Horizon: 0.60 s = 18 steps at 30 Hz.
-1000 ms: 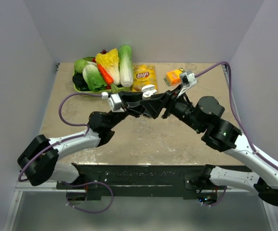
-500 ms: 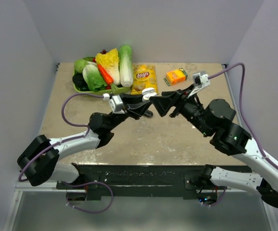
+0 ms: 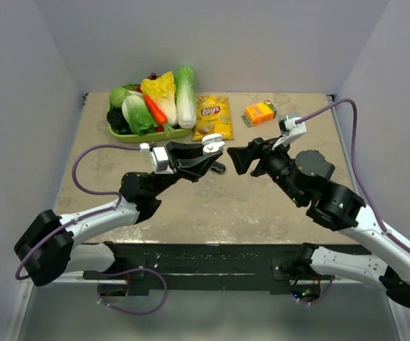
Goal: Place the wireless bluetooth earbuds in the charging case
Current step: Place the earbud in the charging case.
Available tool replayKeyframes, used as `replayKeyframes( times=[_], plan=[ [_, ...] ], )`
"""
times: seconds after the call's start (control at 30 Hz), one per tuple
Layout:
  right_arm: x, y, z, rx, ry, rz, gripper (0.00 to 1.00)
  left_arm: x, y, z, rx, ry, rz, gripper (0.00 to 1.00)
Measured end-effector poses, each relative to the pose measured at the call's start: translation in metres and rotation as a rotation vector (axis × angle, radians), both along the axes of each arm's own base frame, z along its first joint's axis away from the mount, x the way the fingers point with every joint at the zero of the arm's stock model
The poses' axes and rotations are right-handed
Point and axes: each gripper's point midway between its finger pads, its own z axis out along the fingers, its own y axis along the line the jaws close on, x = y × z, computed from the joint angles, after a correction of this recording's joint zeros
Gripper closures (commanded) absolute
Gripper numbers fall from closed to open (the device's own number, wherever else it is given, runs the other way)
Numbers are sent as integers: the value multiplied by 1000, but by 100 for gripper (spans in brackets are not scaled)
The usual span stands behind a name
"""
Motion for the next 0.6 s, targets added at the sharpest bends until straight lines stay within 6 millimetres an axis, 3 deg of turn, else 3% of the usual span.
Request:
replayKeyframes(
  times=[0.1,0.6],
  plan=[
    [1,1,-7,-24,11,0,28,-2,-1,0,3,0,-12,100],
    [-1,4,-4,-15,3,21,28,-3,-2,-1,4,1,-21,100]
  ],
)
